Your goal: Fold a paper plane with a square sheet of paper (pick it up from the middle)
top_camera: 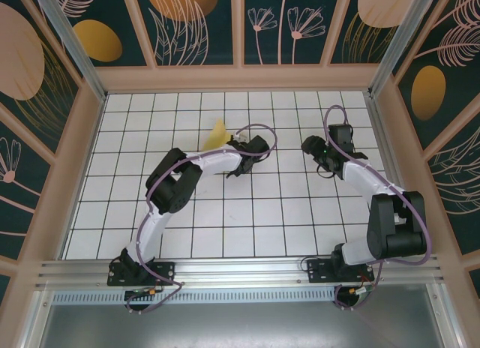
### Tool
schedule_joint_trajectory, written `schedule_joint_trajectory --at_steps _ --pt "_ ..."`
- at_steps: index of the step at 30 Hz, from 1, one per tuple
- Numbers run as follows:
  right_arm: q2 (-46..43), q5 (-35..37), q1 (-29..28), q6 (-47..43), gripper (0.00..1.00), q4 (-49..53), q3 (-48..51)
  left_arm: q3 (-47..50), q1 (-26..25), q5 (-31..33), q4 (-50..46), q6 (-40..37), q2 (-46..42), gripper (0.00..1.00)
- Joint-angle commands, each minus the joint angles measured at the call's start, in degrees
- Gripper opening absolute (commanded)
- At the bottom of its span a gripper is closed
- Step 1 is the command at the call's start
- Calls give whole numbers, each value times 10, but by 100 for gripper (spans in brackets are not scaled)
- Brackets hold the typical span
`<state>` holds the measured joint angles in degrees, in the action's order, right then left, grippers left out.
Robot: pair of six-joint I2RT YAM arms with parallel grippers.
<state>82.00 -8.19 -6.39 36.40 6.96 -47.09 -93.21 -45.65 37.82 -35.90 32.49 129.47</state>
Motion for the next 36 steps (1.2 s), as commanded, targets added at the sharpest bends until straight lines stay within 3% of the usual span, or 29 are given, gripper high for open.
schedule_joint_trajectory --at_steps 1,9,16,23,28,36 --pt "0 -15 4 -1 69 10 -10 12 -1 -62 30 6 -26 29" --pt "14 -57 -5 -15 69 -1 -40 143 2 -237 214 -14 -231 53" --pt "72 -69 -111 -32 62 -10 -108 316 80 -329 355 65 -402 75" --pt "207 -91 -241 -53 42 -3 -235 449 174 -319 377 140 -478 91" --pt "327 -110 -296 -59 30 23 -337 507 214 -299 381 184 -508 97" --pt "458 -141 -330 -103 27 84 -476 550 247 -301 375 221 -526 99"
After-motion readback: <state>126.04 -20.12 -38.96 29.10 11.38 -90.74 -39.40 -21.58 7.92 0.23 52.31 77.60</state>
